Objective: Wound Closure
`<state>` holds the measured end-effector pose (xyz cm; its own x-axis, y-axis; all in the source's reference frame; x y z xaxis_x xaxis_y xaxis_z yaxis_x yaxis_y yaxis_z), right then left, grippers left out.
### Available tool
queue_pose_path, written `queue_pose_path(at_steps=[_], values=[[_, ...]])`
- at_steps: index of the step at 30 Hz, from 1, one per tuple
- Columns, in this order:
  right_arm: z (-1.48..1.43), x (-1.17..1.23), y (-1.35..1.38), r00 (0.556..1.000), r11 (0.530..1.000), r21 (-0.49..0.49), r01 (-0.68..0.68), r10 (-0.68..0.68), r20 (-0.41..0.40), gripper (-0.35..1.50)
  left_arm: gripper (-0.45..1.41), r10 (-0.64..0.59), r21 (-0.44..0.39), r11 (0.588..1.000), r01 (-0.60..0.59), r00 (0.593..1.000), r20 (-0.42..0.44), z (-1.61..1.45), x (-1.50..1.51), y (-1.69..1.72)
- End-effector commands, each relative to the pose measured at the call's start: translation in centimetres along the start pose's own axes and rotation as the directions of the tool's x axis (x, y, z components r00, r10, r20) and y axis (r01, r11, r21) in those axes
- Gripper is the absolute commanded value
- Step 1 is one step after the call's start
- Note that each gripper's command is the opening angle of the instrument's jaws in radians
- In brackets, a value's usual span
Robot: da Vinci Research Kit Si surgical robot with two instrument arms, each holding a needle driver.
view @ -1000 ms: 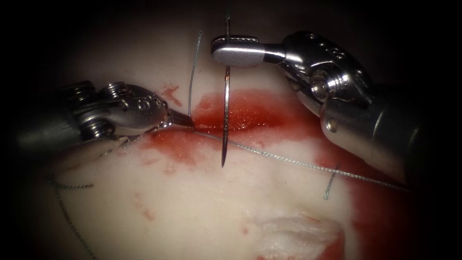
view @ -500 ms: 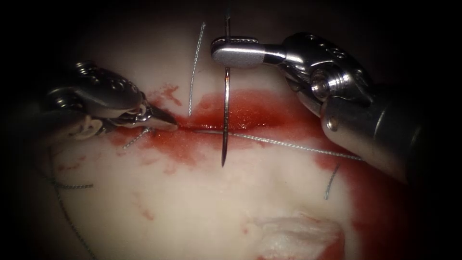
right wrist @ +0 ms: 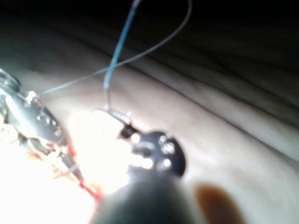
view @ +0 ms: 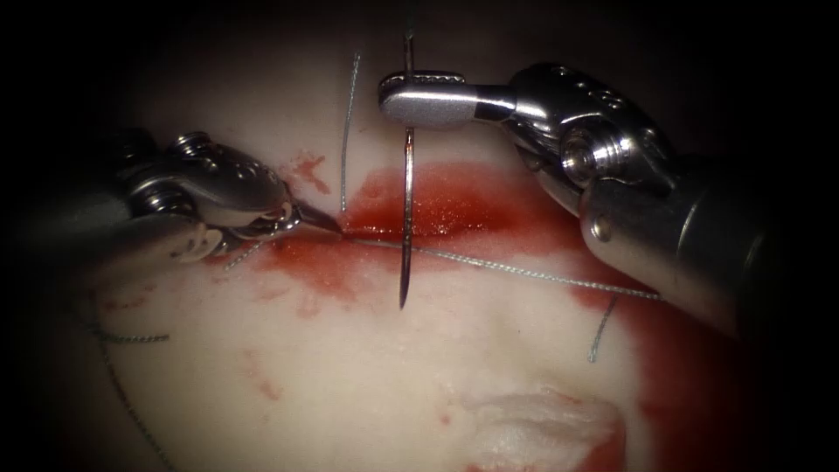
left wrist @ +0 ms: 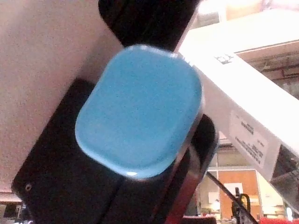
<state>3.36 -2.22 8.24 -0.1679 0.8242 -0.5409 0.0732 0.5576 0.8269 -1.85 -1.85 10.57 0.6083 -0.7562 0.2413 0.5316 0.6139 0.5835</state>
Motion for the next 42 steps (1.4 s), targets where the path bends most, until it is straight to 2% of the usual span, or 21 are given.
queue_pose_path(at_steps=[1,7,11,15,22,26,28,30,33,34,36,40,42], values=[[0.09,0.08,0.07,1.0,1.0,0.002,0.005,-0.005,-0.003,-0.35,-0.45,0.007,-0.005,1.0,-0.007,1.0,0.005,-0.01,-0.13,0.03],[0.09,0.08,0.07,1.0,1.0,0.007,0.005,-0.005,0.0,-0.35,-0.45,0.025,-0.003,1.0,-0.025,1.0,-0.001,0.01,-0.14,0.08],[0.1,0.07,0.06,1.0,1.0,0.013,0.004,-0.004,0.003,-0.35,-0.45,0.073,-0.052,0.996,-0.075,0.997,-0.032,0.01,-0.13,0.09],[0.1,0.07,0.06,1.0,1.0,0.013,0.004,-0.004,0.003,-0.35,-0.45,0.083,-0.06,0.994,-0.086,0.995,-0.051,-0.01,-0.11,0.07],[0.1,0.07,0.06,1.0,1.0,0.013,-0.008,0.008,0.003,-0.35,-0.45,0.083,-0.002,0.997,-0.083,0.989,-0.123,-0.03,-0.02,0.0],[0.1,0.07,0.06,1.0,1.0,0.012,-0.013,0.013,0.003,-0.35,-0.45,0.092,0.067,0.994,-0.083,0.985,-0.146,0.0,0.02,-0.05],[0.12,0.08,0.08,0.999,0.999,0.014,0.041,-0.041,0.004,-0.35,-0.45,0.107,0.088,0.992,-0.094,0.982,-0.154,0.0,0.03,-0.08],[0.15,0.09,0.1,0.983,0.981,0.066,0.181,-0.183,0.022,-0.35,-0.45,0.096,0.097,0.992,-0.081,0.982,-0.162,0.0,0.03,-0.1],[0.22,0.09,0.14,0.911,0.901,0.153,0.405,-0.412,0.018,-0.35,-0.45,0.088,0.121,0.99,-0.071,0.985,-0.147,0.01,0.01,-0.13],[0.25,0.08,0.14,0.894,0.883,0.162,0.44,-0.448,0.013,-0.35,-0.45,0.09,0.127,0.989,-0.072,0.985,-0.145,0.02,0.01,-0.12],[0.31,0.08,0.15,0.883,0.869,0.182,0.46,-0.469,0.008,-0.35,-0.45,0.101,0.095,0.991,-0.089,0.986,-0.135,0.05,-0.02,-0.11],[0.37,0.09,0.1,0.89,0.873,0.186,0.45,-0.457,-0.01,-0.35,-0.45,0.103,0.041,0.994,-0.099,0.988,-0.117,0.09,-0.08,-0.06],[0.39,0.09,0.08,0.891,0.875,0.184,0.449,-0.455,-0.01,-0.35,-0.45,0.143,0.013,0.99,-0.142,0.984,-0.107,0.1,-0.1,-0.03]])
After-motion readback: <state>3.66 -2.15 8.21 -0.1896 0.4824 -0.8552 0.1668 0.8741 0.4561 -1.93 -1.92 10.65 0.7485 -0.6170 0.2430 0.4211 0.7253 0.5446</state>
